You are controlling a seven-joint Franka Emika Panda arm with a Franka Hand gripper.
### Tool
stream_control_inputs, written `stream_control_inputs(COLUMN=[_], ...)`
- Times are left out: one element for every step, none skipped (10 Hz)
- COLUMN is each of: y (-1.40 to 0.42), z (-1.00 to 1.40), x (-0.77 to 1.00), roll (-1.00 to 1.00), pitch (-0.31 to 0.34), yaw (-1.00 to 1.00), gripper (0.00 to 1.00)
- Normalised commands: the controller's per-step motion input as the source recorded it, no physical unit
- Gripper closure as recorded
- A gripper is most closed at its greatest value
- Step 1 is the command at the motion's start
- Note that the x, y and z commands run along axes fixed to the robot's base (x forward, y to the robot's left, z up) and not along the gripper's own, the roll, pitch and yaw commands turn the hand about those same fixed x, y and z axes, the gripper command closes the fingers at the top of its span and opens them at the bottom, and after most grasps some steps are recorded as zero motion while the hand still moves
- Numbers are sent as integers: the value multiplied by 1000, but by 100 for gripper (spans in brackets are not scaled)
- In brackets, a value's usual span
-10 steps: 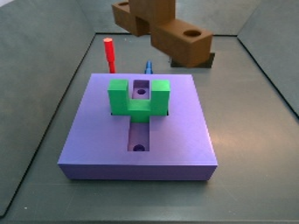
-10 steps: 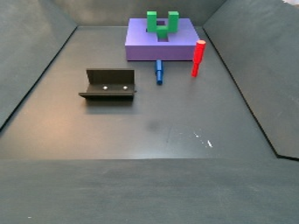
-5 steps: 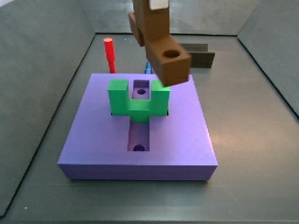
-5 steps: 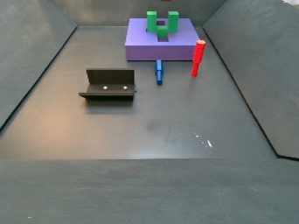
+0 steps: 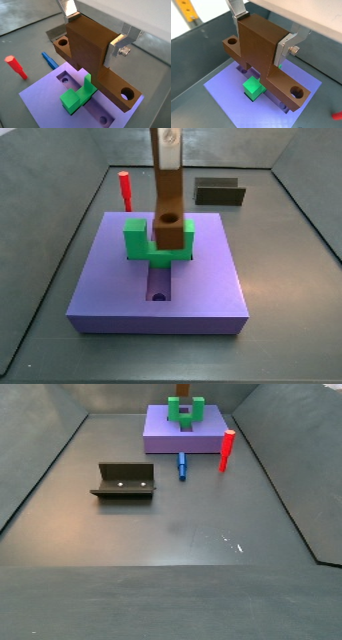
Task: Pick up the brown object. Move up. Place the brown object on the fixture. Regrasp the brown object. Move to above the board. Insert the brown object.
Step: Insert the brown object.
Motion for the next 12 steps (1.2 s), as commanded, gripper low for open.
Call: stream_control_inputs(y=[0, 0, -3, -3, 0, 0, -77, -137, -126, -117, -31, 0], z=[-257, -129, -309, -277, -271, -94, -66, -63, -77, -114, -177, -183], x=[77, 257, 0, 9, 0, -49, 0, 0, 0, 0, -51, 0], roll=[37, 21, 64, 0, 40, 139, 180, 181, 154, 79, 59, 57], pitch=[351, 344, 103, 100, 126, 154, 156, 176, 184, 164, 124, 103], yaw=[-540, -174, 26, 71, 117, 214, 260, 226, 169, 94, 0, 0], gripper=[100, 100, 100, 100, 100, 100, 100, 100, 100, 100, 100, 100])
